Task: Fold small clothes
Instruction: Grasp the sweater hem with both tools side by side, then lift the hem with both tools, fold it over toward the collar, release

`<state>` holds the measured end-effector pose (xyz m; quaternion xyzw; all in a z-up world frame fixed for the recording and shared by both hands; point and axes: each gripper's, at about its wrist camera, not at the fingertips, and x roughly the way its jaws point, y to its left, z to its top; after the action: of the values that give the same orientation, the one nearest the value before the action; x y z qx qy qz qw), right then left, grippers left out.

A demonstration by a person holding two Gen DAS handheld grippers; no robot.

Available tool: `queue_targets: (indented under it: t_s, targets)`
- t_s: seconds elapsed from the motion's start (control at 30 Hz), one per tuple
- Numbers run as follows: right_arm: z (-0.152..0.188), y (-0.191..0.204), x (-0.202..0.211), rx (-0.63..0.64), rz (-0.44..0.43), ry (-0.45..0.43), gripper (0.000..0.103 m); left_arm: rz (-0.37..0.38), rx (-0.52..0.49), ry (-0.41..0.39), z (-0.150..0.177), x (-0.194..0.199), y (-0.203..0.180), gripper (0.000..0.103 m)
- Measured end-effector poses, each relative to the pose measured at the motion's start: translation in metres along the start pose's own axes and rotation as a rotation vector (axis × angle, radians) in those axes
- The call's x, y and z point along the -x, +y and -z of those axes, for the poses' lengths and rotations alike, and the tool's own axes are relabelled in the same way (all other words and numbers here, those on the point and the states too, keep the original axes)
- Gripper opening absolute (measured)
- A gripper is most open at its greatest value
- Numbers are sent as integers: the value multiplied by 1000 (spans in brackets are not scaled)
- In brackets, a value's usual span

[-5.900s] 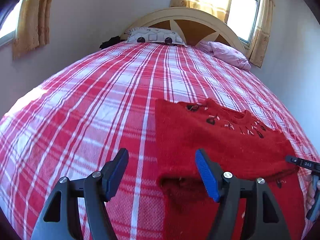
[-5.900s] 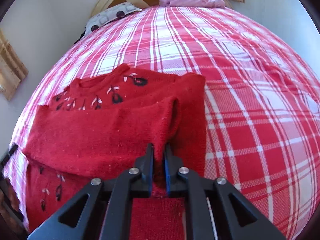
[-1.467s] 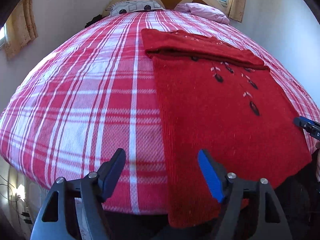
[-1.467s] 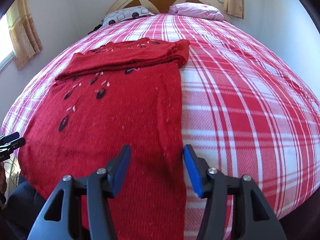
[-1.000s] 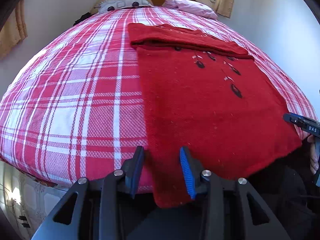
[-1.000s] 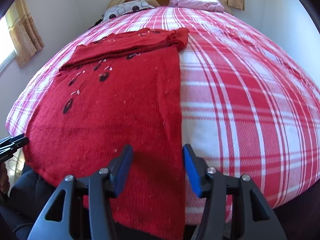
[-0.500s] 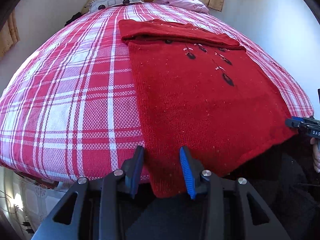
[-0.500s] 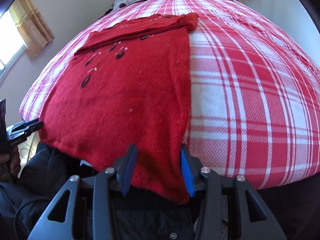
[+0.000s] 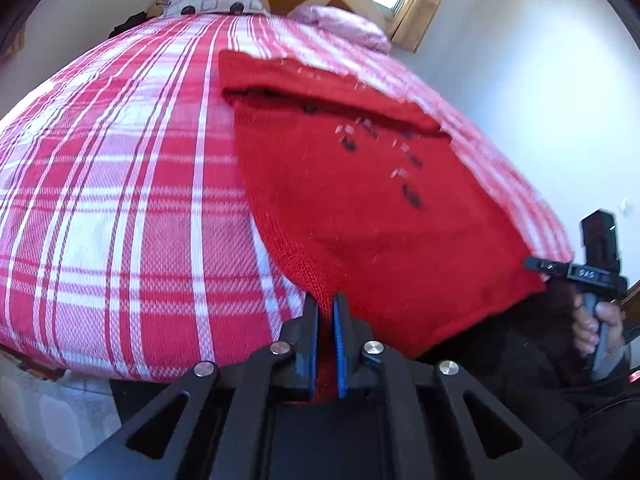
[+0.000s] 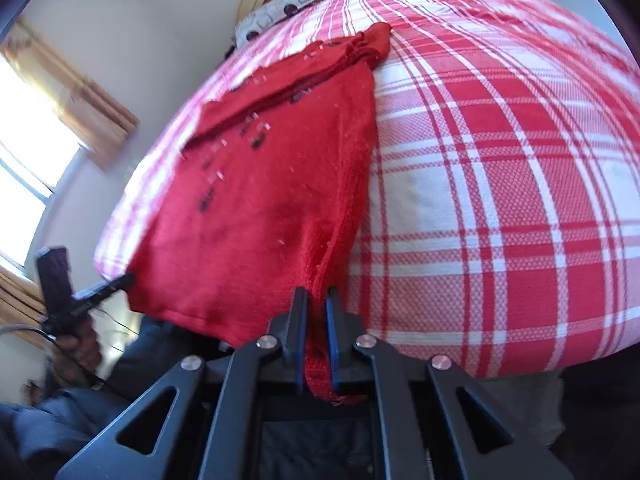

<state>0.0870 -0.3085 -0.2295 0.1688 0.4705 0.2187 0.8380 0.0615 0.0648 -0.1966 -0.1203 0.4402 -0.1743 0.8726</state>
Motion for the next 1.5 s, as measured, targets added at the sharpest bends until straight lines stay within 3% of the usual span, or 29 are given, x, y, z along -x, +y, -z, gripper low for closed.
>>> queue_targets:
  t_s: [0.23, 0.43, 0.67, 1.0, 1.23, 1.5]
  targets:
    - [-11, 1, 16, -75, -203, -71, 11, 83, 38, -75, -20, 15, 4, 6]
    - [-43, 2, 35, -114, -282, -155, 11, 129, 61, -138, -52, 22, 8, 6]
    - [-85, -1, 44, -150, -310, -229, 11, 147, 112, -176, -86, 21, 24, 6]
    - [-164, -12, 23, -230, -324, -244, 11, 165, 199, -202, -151, -4, 56, 6]
    - [-224, -15, -9, -245, -301, -225, 11, 167, 220, -193, -204, -32, 72, 6]
    - [-274, -42, -70, -307, -242, -157, 11, 137, 261, -136, -244, -86, 97, 6]
